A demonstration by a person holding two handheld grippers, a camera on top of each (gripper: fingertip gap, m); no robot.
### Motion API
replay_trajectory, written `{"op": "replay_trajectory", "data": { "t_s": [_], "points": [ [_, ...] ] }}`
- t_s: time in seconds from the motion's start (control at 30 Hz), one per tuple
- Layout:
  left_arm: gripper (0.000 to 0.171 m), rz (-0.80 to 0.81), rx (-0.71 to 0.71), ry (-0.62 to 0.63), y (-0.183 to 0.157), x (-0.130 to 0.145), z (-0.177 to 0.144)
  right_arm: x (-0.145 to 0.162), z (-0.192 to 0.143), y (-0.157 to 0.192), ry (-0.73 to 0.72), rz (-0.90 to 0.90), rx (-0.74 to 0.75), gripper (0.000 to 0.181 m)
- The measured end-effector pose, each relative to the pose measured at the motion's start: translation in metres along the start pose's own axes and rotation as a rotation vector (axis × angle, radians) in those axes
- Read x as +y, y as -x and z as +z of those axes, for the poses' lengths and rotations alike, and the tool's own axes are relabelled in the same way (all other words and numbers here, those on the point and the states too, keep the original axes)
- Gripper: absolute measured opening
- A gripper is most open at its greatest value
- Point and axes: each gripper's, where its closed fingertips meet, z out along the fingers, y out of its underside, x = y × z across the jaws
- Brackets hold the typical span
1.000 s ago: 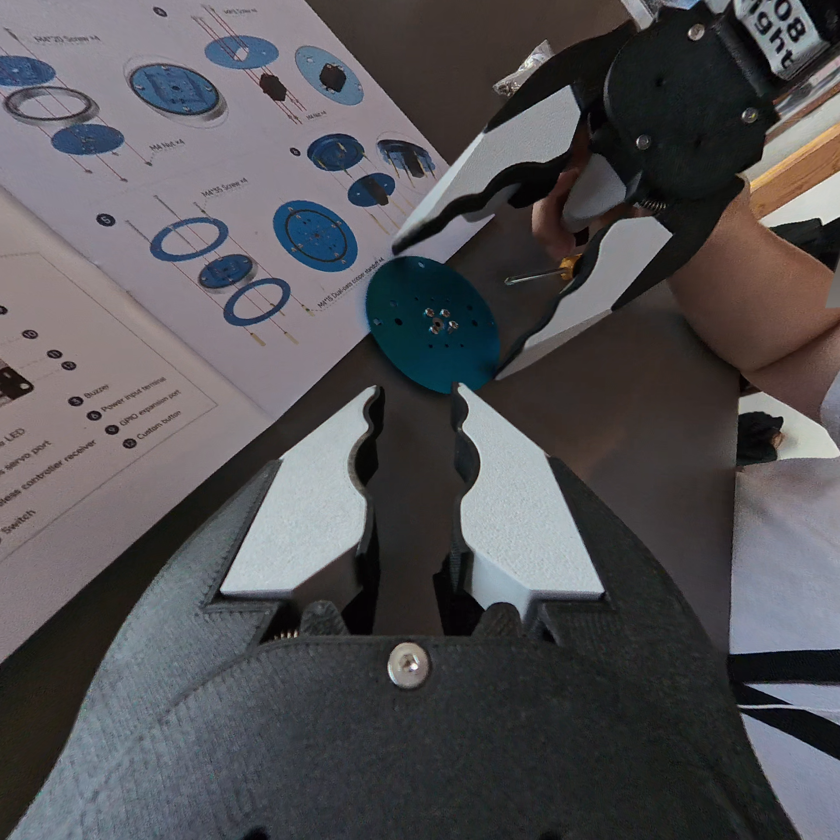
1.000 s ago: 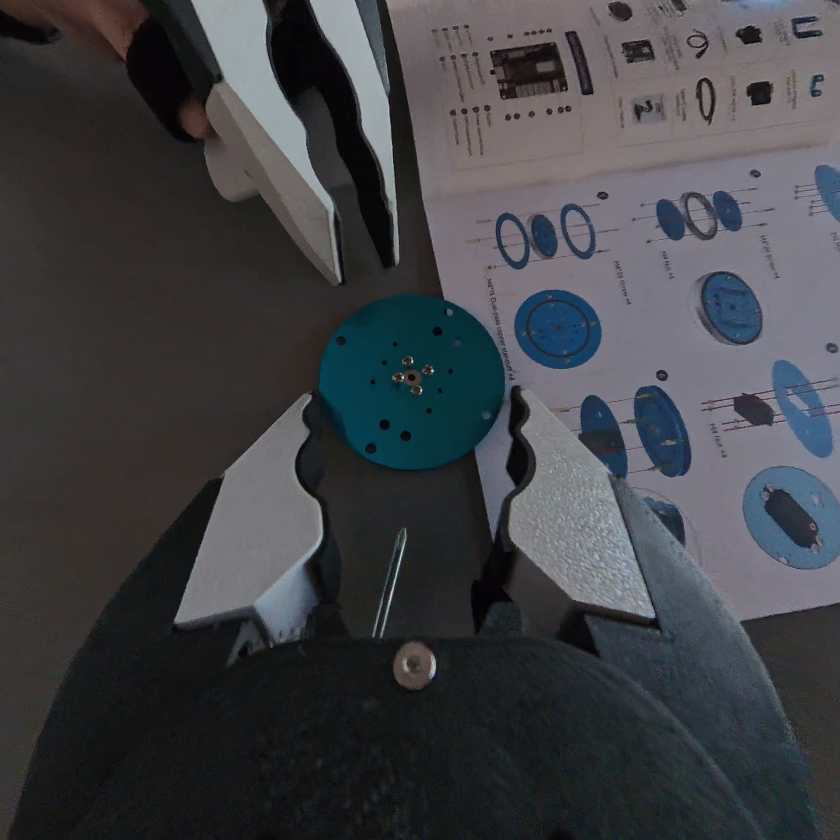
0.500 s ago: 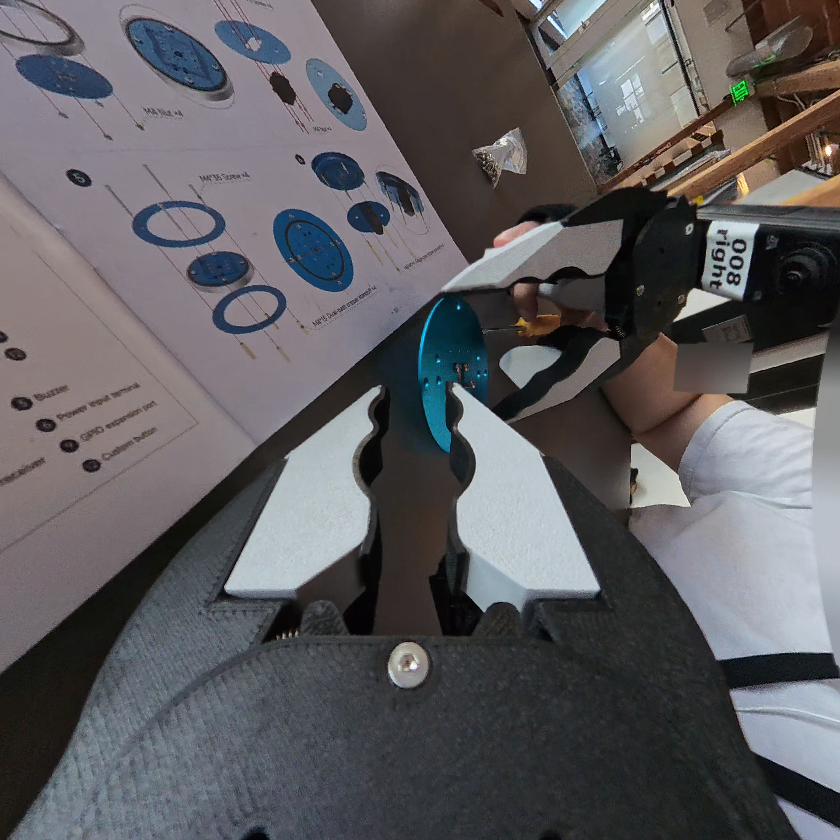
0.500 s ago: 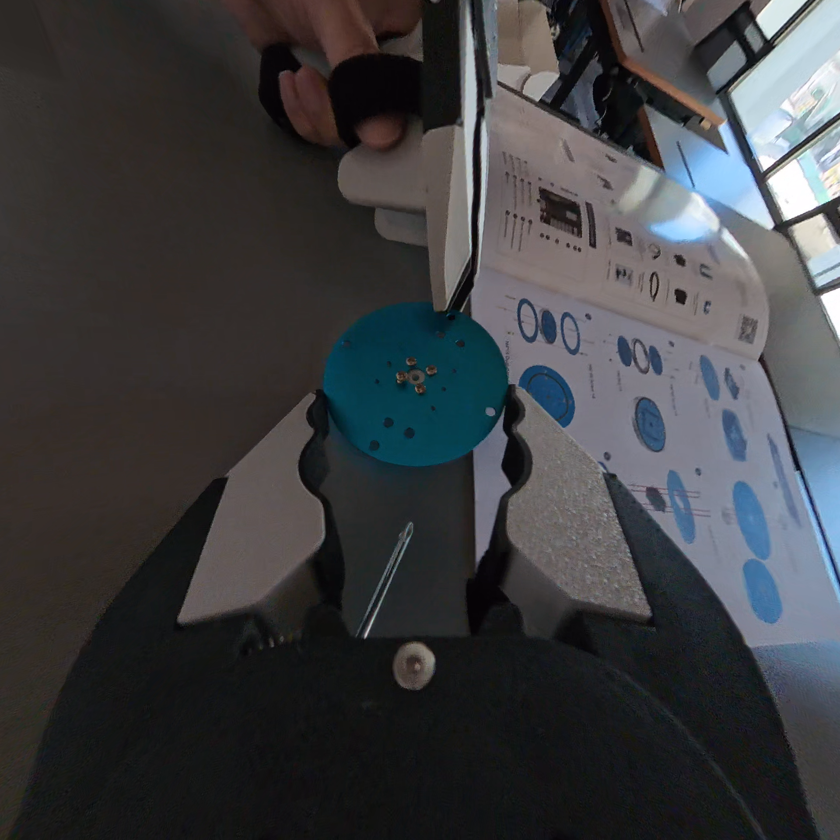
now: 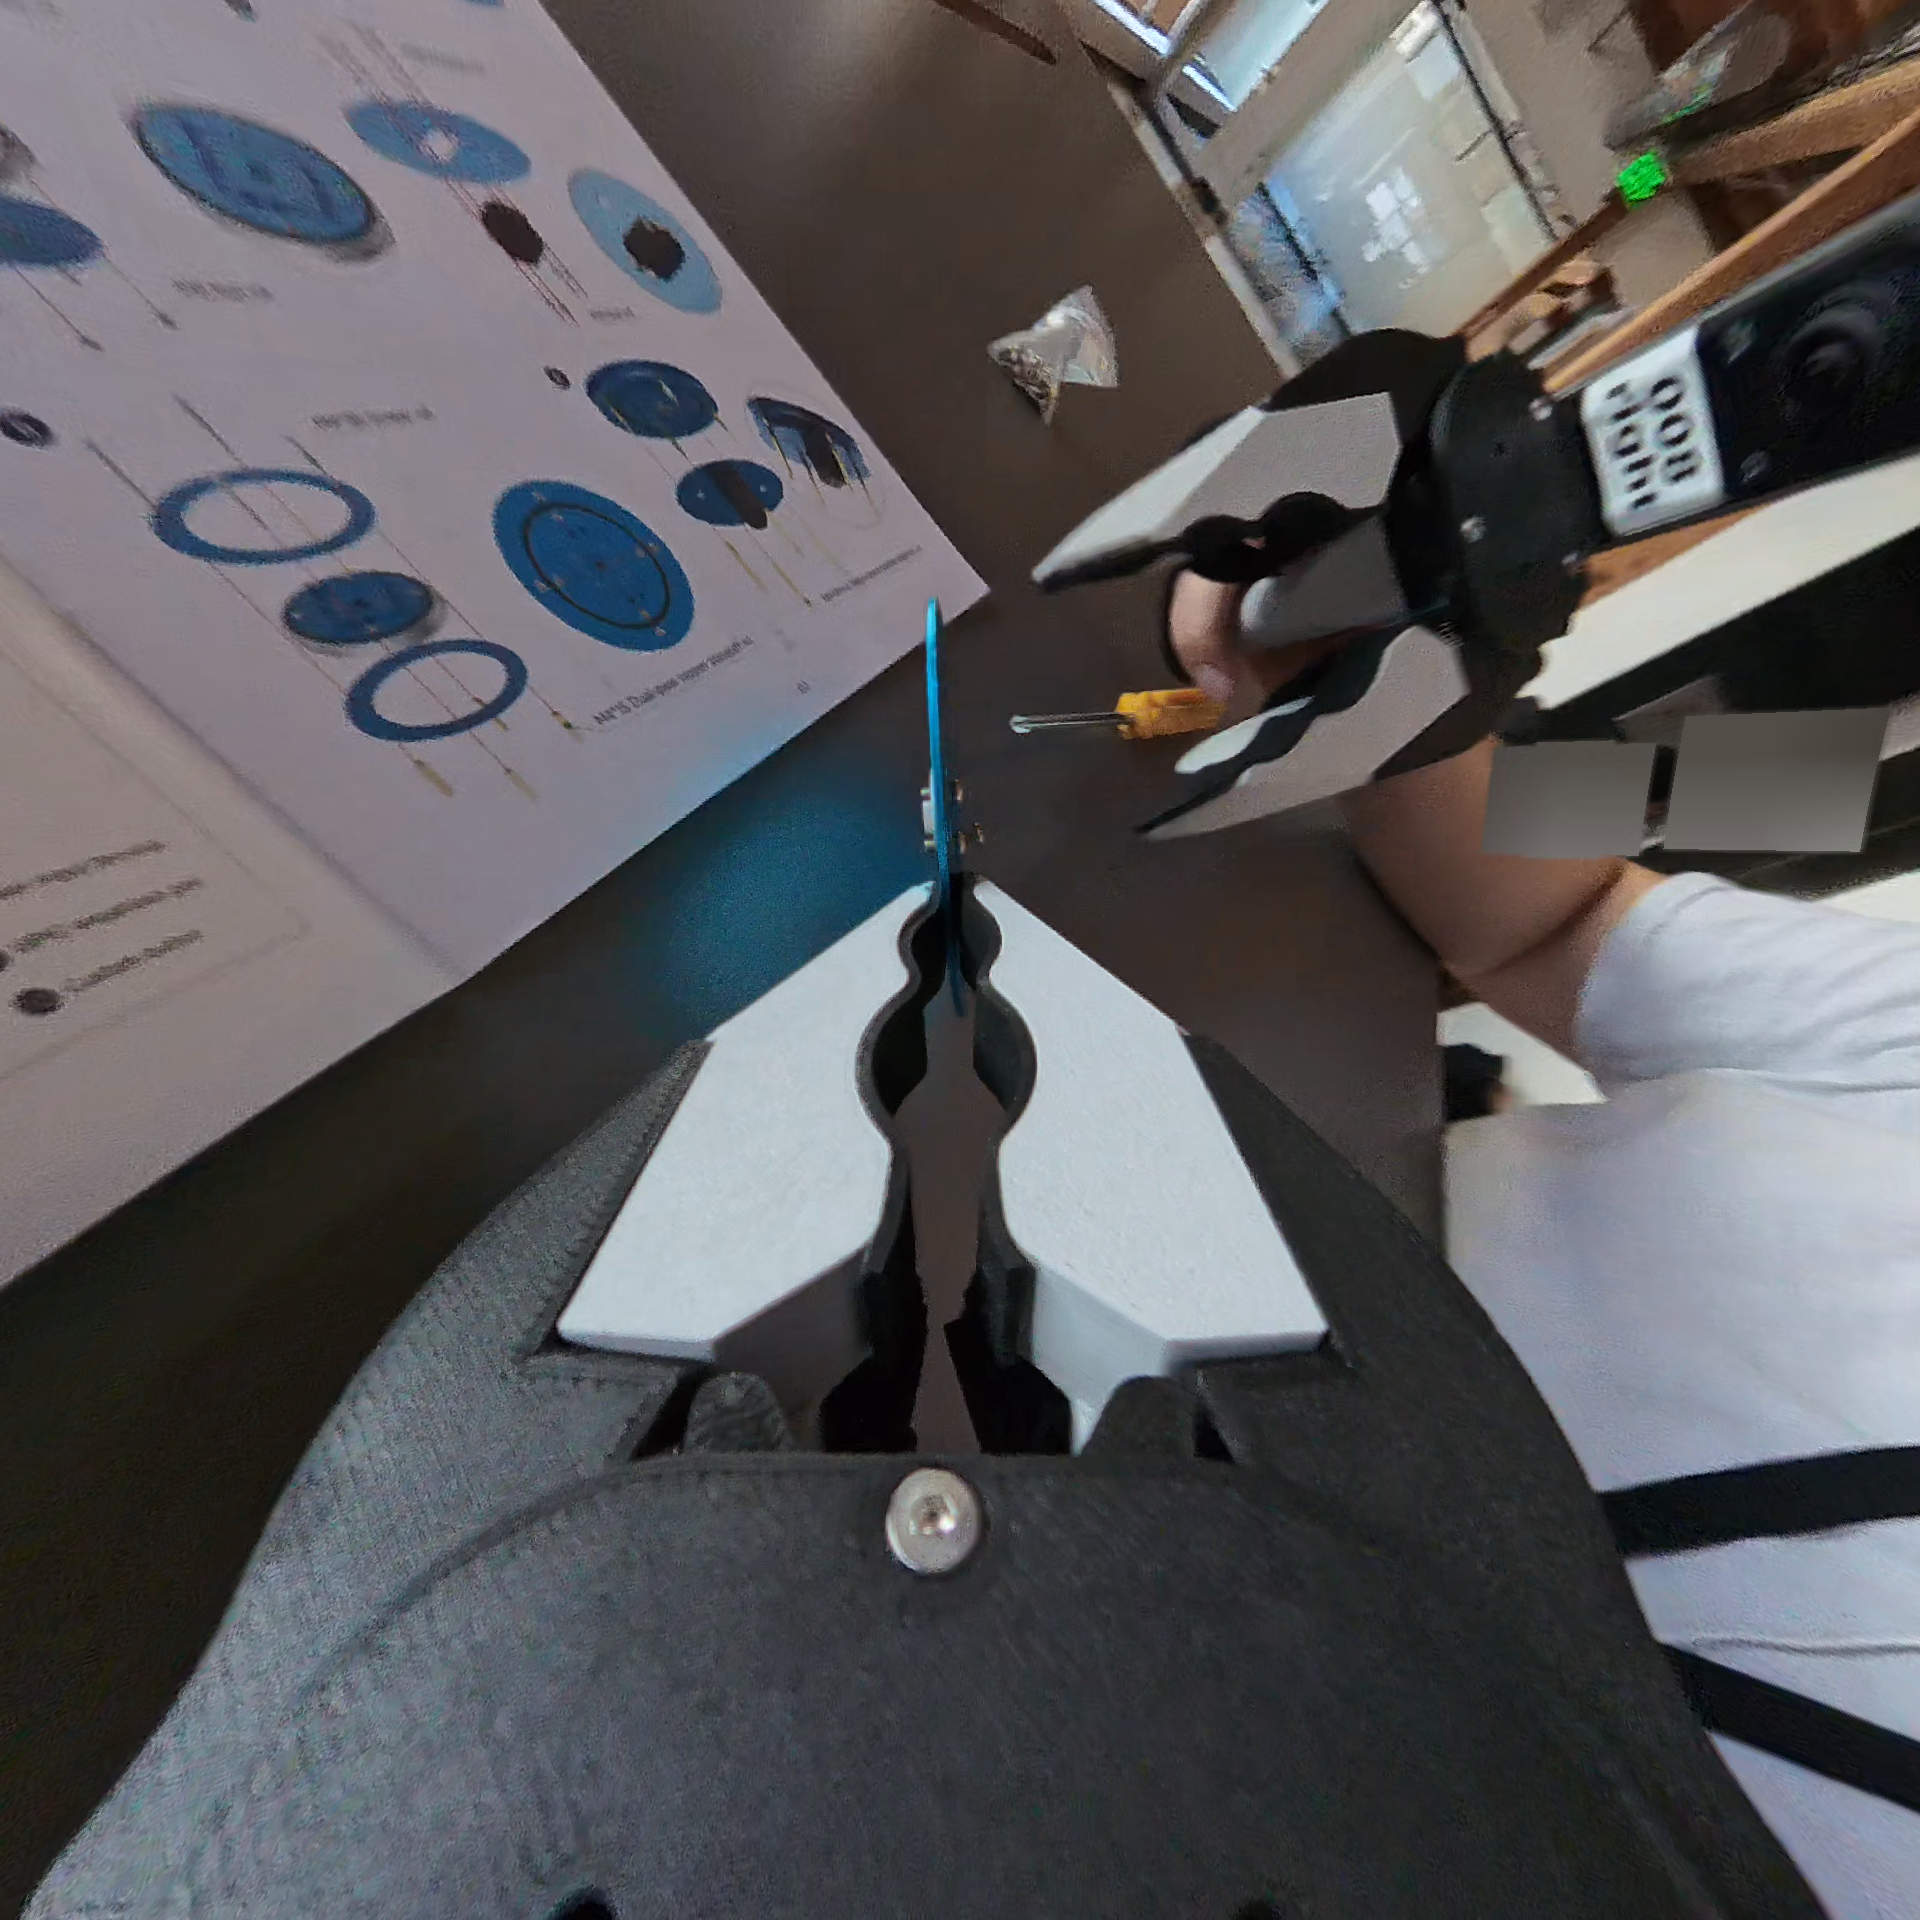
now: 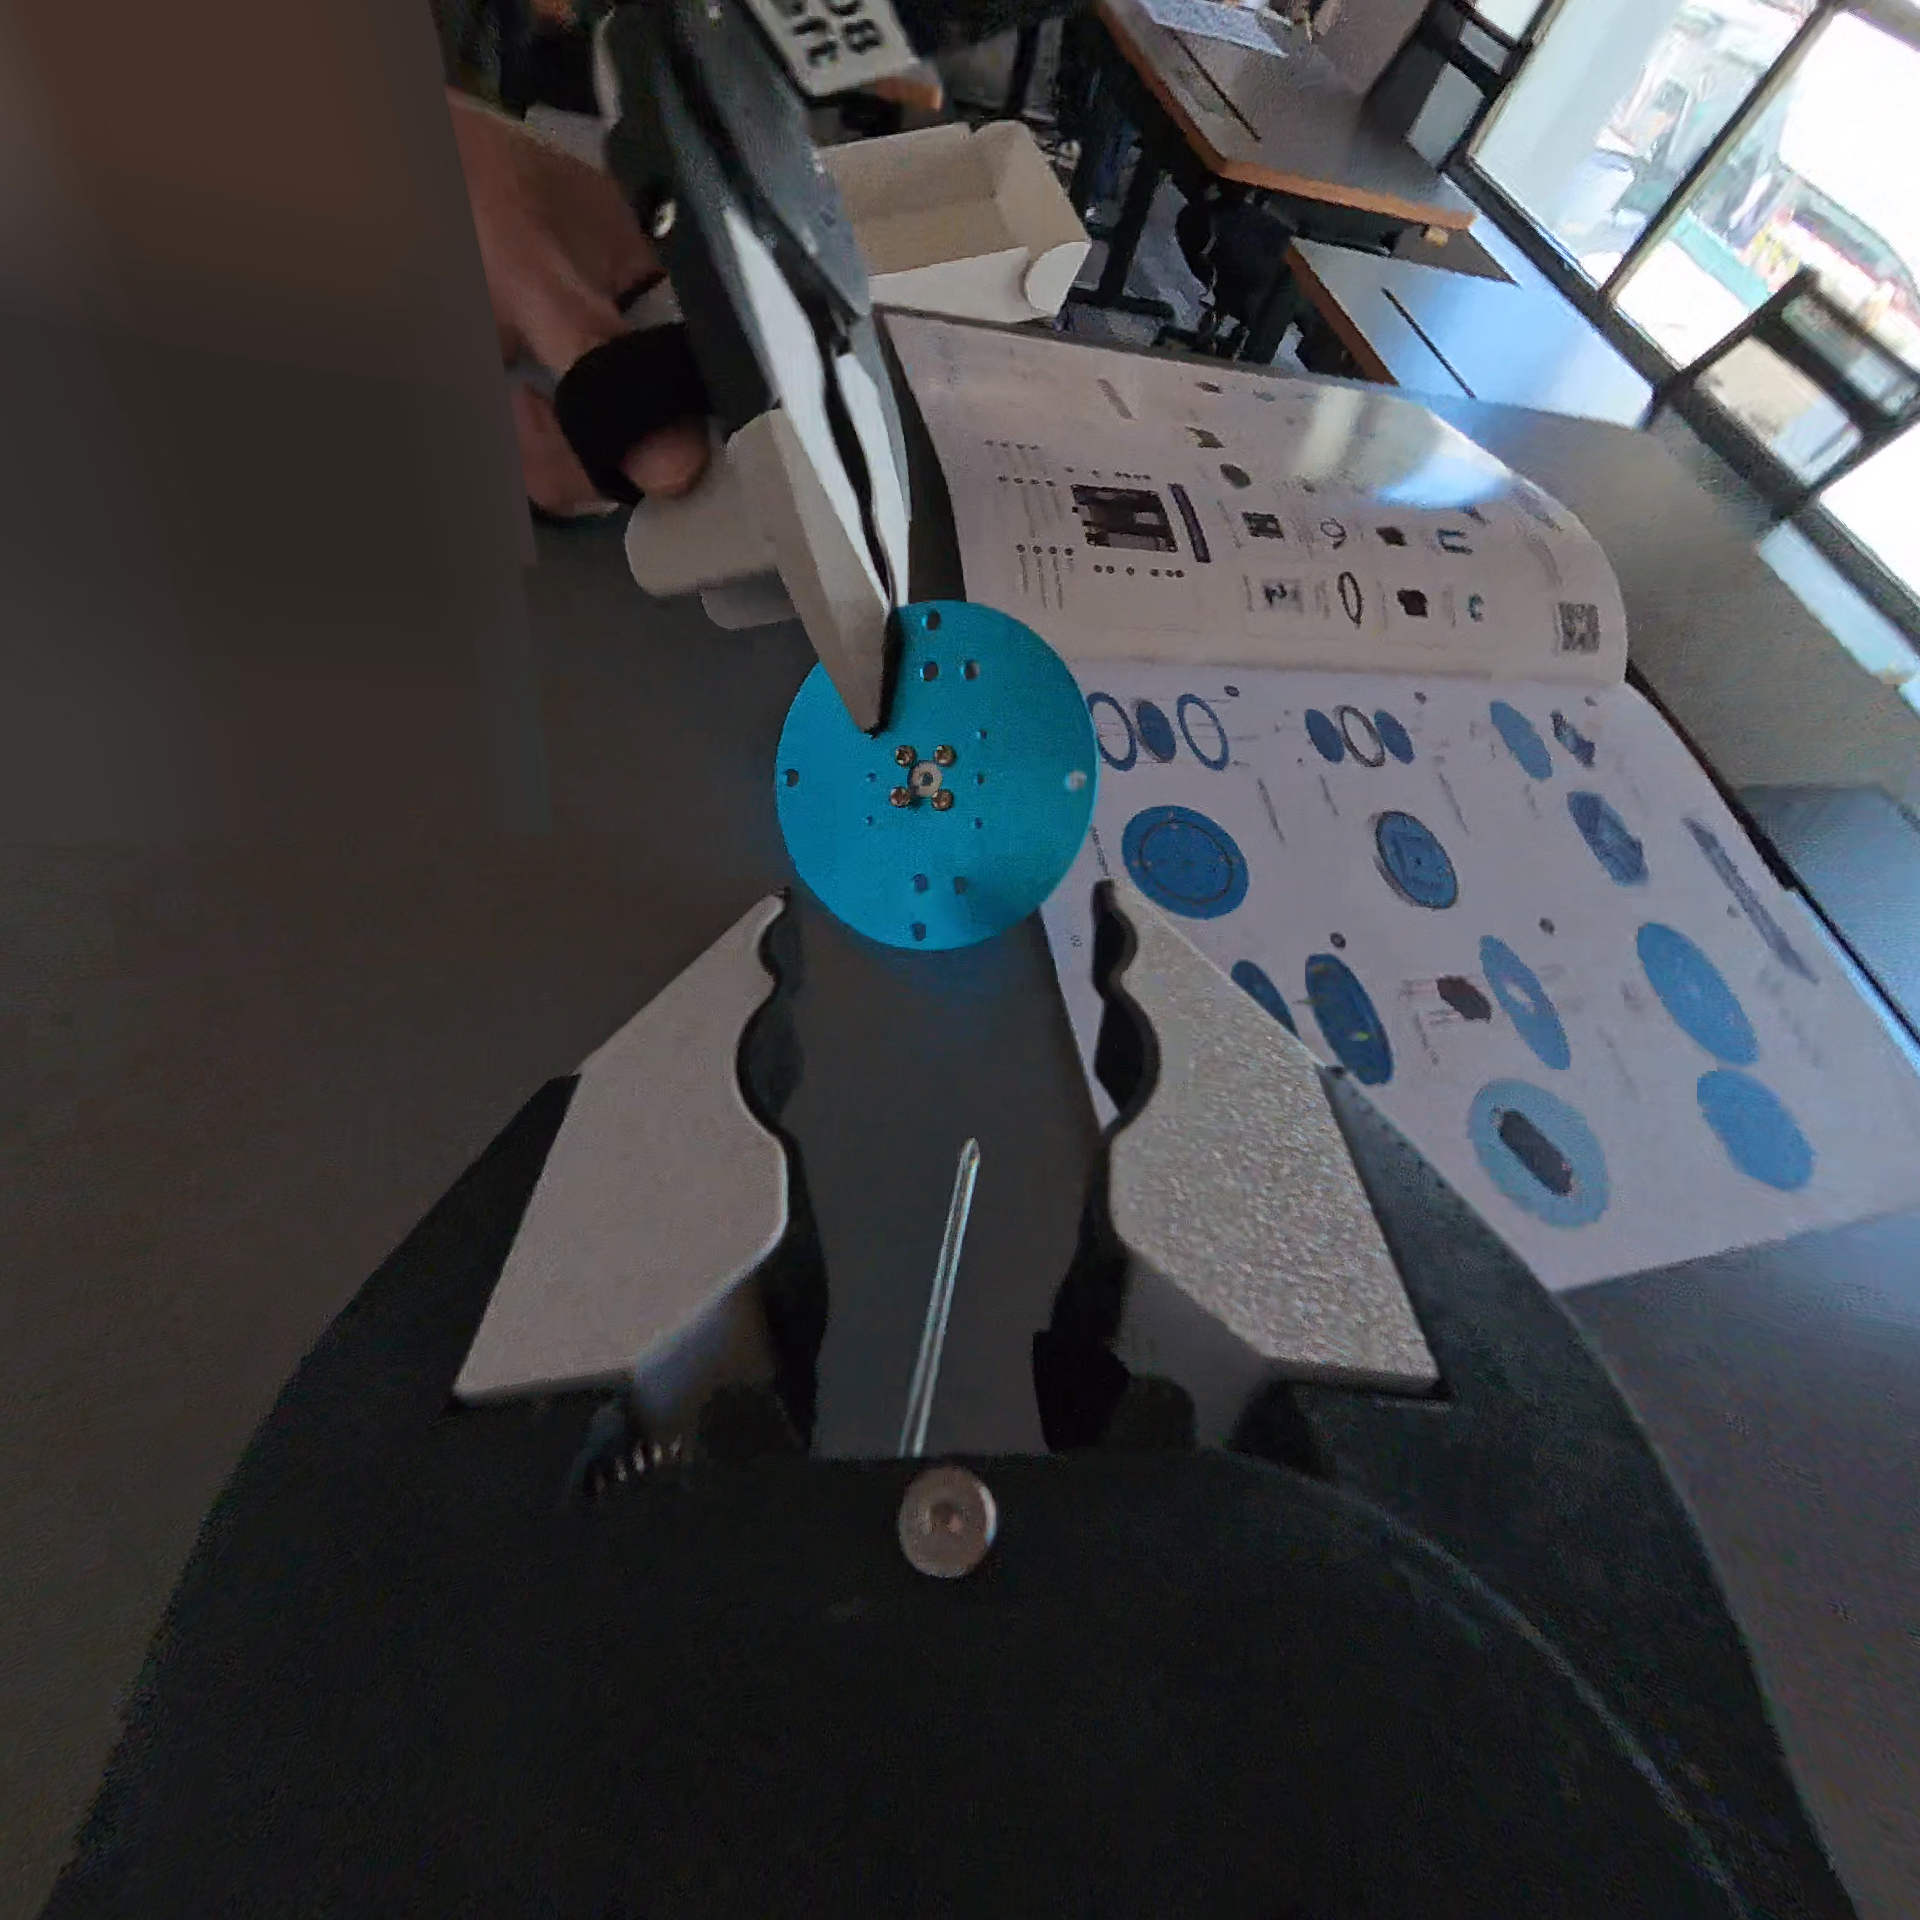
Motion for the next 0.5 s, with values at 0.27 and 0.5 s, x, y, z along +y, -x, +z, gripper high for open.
{"op": "replay_trajectory", "data": {
  "t_s": [0.27, 0.5],
  "points": [
    [0.000, 0.125, -0.117, -0.017, -0.002, 0.003, -0.001, 0.051, -0.034, 0.008, 0.227, 0.115, 0.172, 0.031],
    [0.000, 0.055, -0.067, -0.020, 0.002, 0.003, -0.004, 0.091, -0.117, 0.008, 0.145, 0.205, 0.339, 0.059]
  ]
}}
